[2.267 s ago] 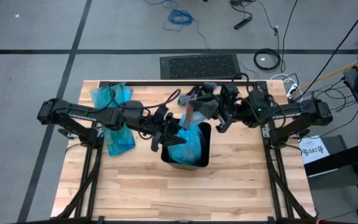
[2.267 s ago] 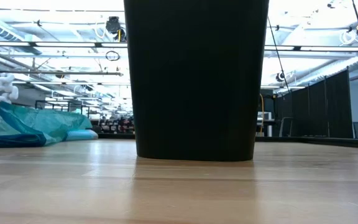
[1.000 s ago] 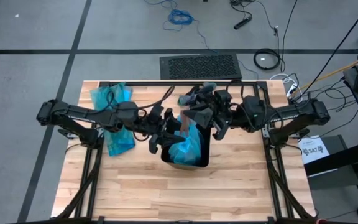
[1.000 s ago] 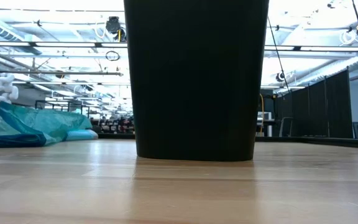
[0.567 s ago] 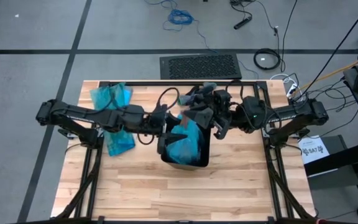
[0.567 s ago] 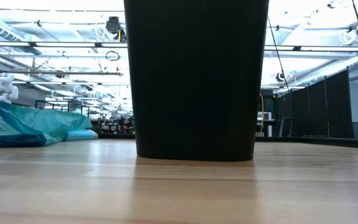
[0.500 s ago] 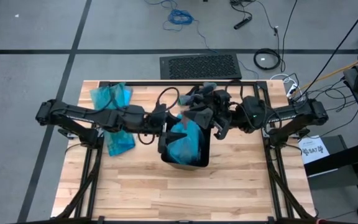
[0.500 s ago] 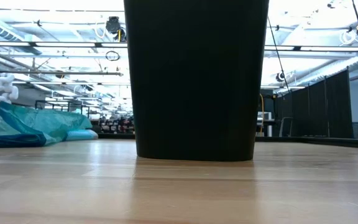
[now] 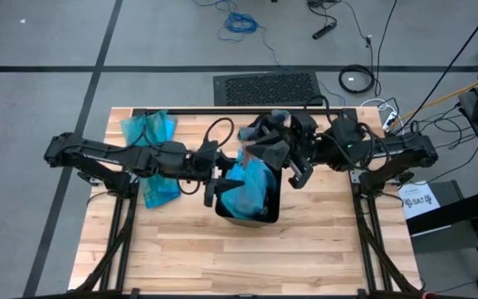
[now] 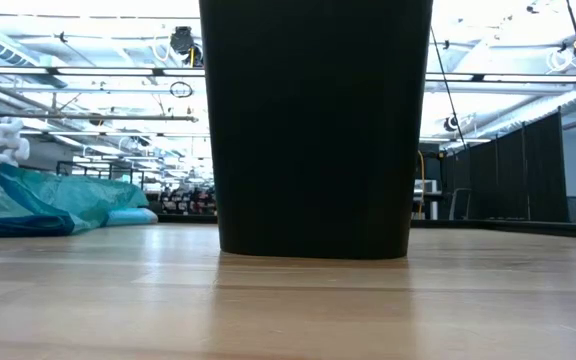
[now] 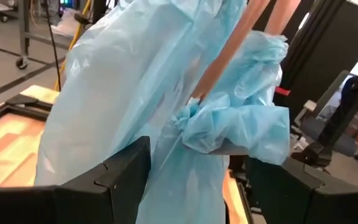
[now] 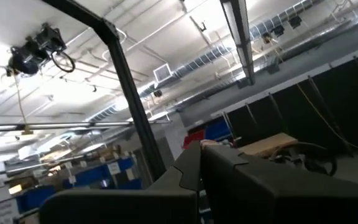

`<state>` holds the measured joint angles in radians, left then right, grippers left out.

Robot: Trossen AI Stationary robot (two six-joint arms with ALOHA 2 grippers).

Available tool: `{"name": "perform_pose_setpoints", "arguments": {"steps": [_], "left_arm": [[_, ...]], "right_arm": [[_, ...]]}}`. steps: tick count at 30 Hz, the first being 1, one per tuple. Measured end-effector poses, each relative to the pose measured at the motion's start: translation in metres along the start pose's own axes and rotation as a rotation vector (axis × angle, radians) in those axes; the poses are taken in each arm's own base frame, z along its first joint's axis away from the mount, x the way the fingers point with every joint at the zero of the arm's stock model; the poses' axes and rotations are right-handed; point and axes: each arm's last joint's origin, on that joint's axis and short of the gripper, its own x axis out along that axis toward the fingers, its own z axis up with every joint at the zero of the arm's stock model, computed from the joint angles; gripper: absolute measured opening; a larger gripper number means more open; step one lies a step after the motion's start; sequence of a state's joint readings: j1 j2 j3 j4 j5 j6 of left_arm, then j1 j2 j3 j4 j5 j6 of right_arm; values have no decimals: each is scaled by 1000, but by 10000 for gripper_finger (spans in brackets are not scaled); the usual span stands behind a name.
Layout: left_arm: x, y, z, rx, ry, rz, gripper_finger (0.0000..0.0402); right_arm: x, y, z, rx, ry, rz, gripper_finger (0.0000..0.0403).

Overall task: Place trash/remove bag and relplace
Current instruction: Remove the blue trash bag from the bin

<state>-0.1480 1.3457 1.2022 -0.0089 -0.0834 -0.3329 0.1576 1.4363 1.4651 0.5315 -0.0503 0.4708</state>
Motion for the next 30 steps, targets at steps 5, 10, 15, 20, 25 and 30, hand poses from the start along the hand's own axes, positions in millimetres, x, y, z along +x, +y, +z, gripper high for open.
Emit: {"name": "perform_pose_setpoints", "arguments": {"steps": [5, 10, 15, 20, 25, 30], "left_arm": [[-1, -7, 7, -5, -86, -64, 258], [-11, -8, 13, 0, -110, -71, 258], [-26, -9, 23, 17, -143, -69, 258], [-47, -10, 33, 44, -185, -46, 258], [-65, -10, 40, 65, -202, -32, 258], [-84, -10, 45, 66, -205, -31, 258]], "right_arm": [[-1, 0, 3, -11, -13, -64, 0], [-1, 0, 5, -12, -16, -68, 0], [-2, 0, 5, -12, -14, -71, 0], [-2, -1, 2, -13, 9, -92, 0], [-2, -8, -6, -25, 80, -165, 0], [-3, -15, -2, -32, 59, -182, 0]]}}
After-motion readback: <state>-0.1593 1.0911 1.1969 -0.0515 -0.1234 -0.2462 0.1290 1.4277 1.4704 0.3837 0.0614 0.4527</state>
